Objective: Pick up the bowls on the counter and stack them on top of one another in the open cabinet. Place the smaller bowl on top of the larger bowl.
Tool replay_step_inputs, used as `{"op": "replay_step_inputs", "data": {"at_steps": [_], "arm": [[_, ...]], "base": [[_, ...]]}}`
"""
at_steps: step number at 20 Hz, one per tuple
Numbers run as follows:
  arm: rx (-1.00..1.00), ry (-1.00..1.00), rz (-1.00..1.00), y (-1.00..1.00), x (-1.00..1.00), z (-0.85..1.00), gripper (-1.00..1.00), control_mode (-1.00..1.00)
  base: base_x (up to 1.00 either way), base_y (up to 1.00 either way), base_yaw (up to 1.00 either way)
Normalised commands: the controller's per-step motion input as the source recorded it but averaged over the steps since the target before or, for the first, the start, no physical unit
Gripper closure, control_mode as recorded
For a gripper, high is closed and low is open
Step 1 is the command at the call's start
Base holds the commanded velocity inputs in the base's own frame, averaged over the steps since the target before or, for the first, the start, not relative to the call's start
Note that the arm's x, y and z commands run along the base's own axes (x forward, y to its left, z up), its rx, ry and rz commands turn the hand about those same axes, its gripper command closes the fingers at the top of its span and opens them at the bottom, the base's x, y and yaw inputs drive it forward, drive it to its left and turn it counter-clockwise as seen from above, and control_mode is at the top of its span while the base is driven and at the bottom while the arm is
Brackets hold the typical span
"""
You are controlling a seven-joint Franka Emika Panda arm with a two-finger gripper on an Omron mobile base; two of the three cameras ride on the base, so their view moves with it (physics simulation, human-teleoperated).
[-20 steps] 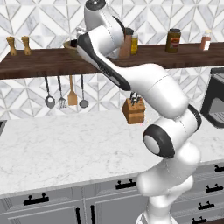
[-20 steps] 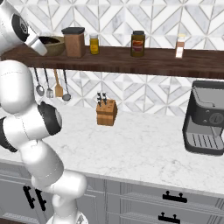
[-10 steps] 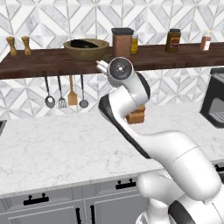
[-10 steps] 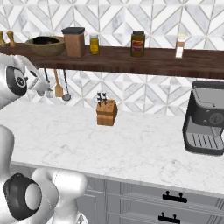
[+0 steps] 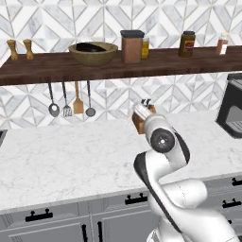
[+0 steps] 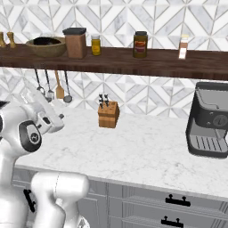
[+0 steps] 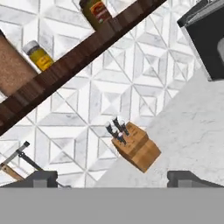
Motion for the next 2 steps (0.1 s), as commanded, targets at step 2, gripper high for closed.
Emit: {"op": "replay_step_inputs", "data": {"at_steps": [2], "arm": [[0.07, -0.16, -0.08, -1.00, -1.00, -1.00, -1.00, -1.00]], "base": [[0.00, 0.00, 0.00]]}}
